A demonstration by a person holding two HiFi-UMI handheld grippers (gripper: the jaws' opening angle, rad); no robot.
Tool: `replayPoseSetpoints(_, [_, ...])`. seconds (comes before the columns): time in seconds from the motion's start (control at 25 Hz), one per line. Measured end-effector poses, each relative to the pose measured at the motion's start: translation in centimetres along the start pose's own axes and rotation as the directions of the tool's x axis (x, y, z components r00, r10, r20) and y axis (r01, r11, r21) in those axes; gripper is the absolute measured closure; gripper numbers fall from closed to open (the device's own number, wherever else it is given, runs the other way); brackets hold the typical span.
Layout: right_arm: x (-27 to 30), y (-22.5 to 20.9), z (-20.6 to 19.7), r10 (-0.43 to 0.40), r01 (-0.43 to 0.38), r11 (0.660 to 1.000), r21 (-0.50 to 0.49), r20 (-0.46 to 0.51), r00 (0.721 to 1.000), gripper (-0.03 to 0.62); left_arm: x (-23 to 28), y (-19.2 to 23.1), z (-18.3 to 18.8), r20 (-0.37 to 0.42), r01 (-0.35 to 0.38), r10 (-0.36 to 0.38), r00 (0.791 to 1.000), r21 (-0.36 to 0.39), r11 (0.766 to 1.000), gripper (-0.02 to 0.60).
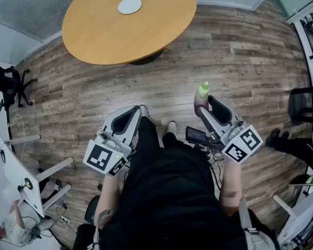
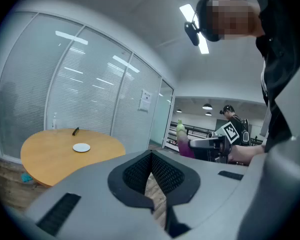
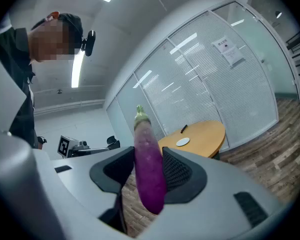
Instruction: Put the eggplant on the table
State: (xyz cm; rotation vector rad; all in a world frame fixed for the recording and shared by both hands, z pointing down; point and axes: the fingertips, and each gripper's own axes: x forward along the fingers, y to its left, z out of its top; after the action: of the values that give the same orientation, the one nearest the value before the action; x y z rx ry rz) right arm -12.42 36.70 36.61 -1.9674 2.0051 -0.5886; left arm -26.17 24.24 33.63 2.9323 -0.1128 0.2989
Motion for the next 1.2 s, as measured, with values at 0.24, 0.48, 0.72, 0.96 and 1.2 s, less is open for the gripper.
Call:
replayPoseSetpoints(0.24, [-0.8, -0.4, -0.2, -0.010, 0.010, 1.000, 0.027, 0.003, 1.000, 0.404, 0.7, -0.4, -0.5, 0.010, 0.015, -0.014, 1.000, -0.084, 0.996, 0.571])
replayPoseSetpoints(0.48, [-1.8, -0.8, -1.0, -0.026, 0.025, 0.999, 0.030, 0.010, 1.000, 0.404, 1.3, -0.2, -1.3, -0.002, 0.020, -0.020, 1.000, -0.060, 0.998, 0.571])
replayPoseSetpoints(0.72, [-2.8, -1.6, -1.3, -0.038, 0.038, 0.998, 0.045, 0.014, 0.999, 0.404, 4.5, 1.6, 1.7, 0.068, 0.028, -0.029, 0.997, 0.007, 1.000, 0.571])
replayPoseSetpoints(0.96, [-3.7, -2.4, -1.3, -0.050, 0.050, 0.997, 0.051, 0.005, 0.999, 0.404, 6.1, 0.2, 1.2, 0.007, 0.051, -0.052, 0.999, 0.039, 0.998, 0.571])
replayPoseSetpoints(1.2, [-2.4, -3.9, -1.8, -0.065, 0.066, 0.995, 0.079, -0.022, 0.998, 0.404, 6.4, -1.2, -1.7, -0.071, 0.121, -0.123, 0.990, -0.034, 0.992, 0.571])
